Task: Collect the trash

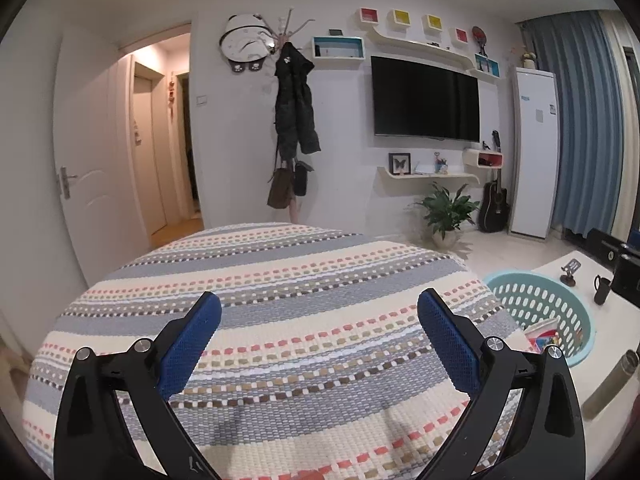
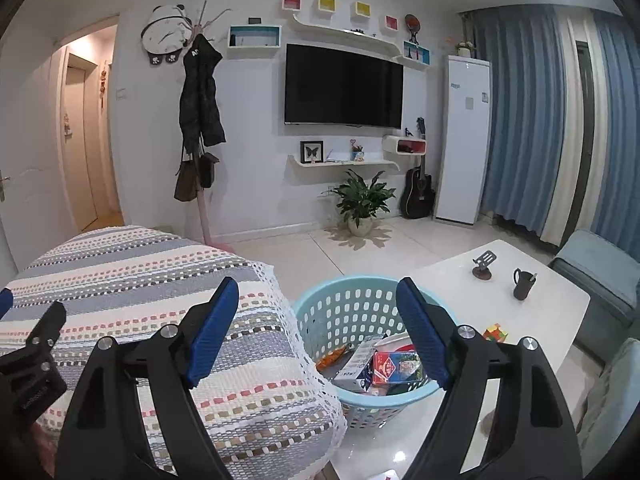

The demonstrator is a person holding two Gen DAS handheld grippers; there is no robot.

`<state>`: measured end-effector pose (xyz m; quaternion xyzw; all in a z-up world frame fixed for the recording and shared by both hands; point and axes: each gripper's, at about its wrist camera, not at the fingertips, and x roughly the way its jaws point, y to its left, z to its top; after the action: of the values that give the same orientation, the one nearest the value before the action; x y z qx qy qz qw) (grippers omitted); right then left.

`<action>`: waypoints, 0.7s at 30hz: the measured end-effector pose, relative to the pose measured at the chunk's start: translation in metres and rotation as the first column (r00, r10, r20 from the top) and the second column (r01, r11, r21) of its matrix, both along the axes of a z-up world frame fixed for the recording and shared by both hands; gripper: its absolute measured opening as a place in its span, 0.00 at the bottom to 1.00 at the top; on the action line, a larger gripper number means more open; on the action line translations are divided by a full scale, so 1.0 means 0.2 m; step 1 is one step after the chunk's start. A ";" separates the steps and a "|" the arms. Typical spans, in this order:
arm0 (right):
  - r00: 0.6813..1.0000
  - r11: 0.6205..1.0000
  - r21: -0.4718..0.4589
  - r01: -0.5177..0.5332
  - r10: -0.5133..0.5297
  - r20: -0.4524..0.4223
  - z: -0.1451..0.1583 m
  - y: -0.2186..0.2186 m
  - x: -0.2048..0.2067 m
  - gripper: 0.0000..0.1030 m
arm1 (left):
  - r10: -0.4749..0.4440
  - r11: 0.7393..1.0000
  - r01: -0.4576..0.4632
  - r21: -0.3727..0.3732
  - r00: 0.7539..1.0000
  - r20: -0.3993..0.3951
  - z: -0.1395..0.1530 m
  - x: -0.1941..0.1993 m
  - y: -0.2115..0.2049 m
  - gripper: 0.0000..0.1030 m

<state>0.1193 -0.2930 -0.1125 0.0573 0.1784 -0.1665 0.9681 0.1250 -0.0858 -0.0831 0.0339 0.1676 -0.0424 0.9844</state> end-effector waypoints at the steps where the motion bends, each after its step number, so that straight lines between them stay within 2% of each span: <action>1: 1.000 1.000 0.010 -0.002 0.002 -0.006 -0.01 0.00 0.01 0.75 | 0.002 1.000 -0.002 0.001 1.000 0.002 0.00 0.00 0.00 0.93; 7: 1.000 1.000 0.021 -0.011 0.011 -0.009 -0.02 0.00 0.02 0.75 | 0.005 1.000 -0.005 0.025 1.000 0.010 0.01 -0.01 -0.02 0.93; 21: 0.999 0.999 0.006 -0.035 0.035 -0.003 -0.01 0.04 0.04 0.75 | 0.011 1.000 -0.011 0.017 1.000 -0.007 0.00 0.00 -0.01 0.93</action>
<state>0.1282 -0.2843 -0.1140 0.0569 0.1815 -0.1492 0.9703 0.1256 -0.0886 -0.0824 0.0414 0.1716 -0.0357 0.9836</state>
